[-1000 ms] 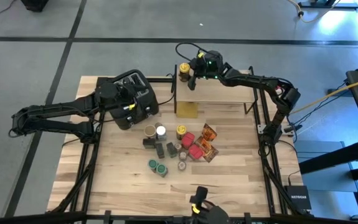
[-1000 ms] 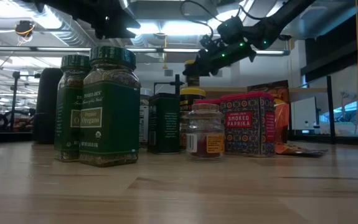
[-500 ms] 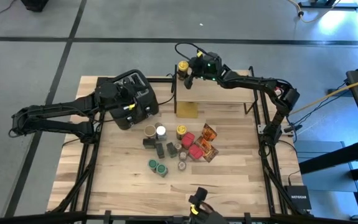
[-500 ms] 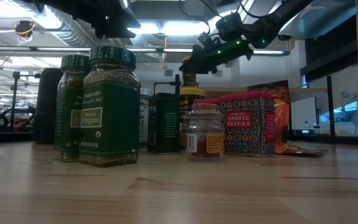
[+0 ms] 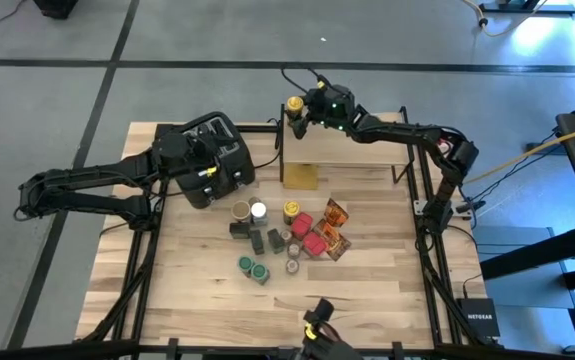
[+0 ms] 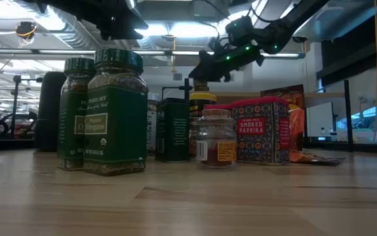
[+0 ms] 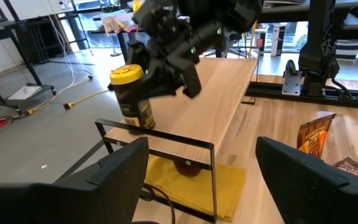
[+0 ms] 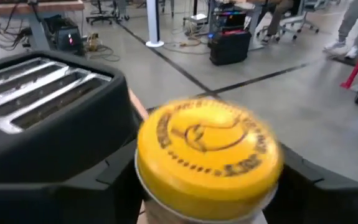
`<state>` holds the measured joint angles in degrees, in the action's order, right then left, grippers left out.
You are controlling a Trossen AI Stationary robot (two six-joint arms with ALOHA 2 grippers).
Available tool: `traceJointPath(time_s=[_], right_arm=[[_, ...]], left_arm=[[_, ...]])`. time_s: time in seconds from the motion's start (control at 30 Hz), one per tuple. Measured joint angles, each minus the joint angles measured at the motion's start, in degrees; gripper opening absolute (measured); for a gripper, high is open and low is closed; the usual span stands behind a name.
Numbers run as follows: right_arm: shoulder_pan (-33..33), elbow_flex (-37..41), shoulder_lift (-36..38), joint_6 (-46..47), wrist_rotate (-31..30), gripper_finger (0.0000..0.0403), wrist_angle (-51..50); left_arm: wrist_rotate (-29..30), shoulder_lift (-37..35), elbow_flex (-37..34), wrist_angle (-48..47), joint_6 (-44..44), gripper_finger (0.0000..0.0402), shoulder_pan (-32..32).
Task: Shelf spices
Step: Put the yellow seasoning bottle on the shelf
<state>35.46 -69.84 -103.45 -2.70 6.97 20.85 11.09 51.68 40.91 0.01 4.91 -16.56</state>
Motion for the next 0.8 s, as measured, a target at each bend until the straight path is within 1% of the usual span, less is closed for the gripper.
traceJointPath(time_s=[0.17, 0.27, 0.5, 0.8], right_arm=[[0.2, -0.6, -1.1, 0.1, -0.4, 0.023, 0.2], [0.2, -1.3, -1.1, -0.1, -0.4, 0.023, 0.3], [0.1, -1.8, -1.1, -0.1, -0.4, 0.0256, 0.2], [0.2, -1.8, -0.9, 0.8, -0.4, 0.0276, 0.0]], left_arm=[[0.0, 0.0, 0.0, 0.0, 0.0, 0.029, 0.0], [0.0, 0.0, 0.0, 0.0, 0.0, 0.029, 0.0], [0.0, 0.0, 0.0, -0.4, -0.2, 0.029, 0.0], [0.0, 0.0, 0.0, -0.5, -0.4, 0.029, 0.0]])
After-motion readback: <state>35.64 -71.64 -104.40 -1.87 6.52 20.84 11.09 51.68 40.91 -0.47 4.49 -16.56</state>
